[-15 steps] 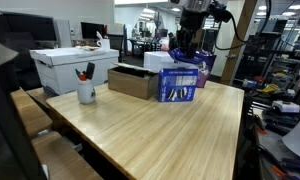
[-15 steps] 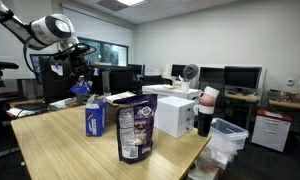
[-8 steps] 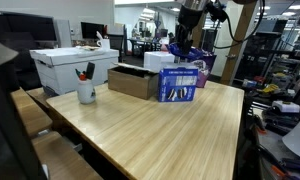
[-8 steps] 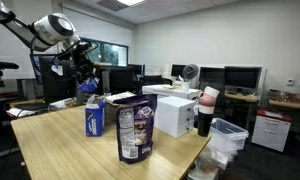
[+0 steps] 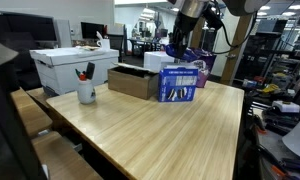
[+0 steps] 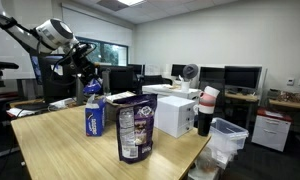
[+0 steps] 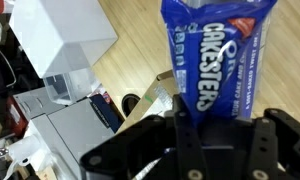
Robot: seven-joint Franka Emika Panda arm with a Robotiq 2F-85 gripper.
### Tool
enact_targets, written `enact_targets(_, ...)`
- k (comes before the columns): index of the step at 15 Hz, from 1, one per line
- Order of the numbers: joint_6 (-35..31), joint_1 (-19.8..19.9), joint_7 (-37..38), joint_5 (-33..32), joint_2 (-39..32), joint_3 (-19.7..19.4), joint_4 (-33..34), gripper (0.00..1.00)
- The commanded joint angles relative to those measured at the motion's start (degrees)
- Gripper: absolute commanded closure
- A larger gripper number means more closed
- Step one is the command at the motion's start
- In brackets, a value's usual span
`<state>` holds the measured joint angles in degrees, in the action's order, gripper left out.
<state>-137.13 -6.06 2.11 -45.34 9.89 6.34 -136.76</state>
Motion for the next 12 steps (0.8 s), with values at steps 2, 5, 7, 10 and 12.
enact_targets(2,-3.2,1.0,6.9,-6.4,-0.9,0.8,-1.6,0.97)
enact_targets(5,-3.6,1.1,12.5,-11.8,-1.4,0.9,-1.8,0.97)
enact_targets(7,-3.2,1.0,17.2,-15.7,-1.6,1.0,-1.8,0.97)
enact_targets(10,-2.8,0.7,23.1,-20.1,-1.8,1.0,-2.0,0.97)
enact_targets(12,-2.6,0.6,26.7,-22.7,-1.9,0.9,-2.3,0.97)
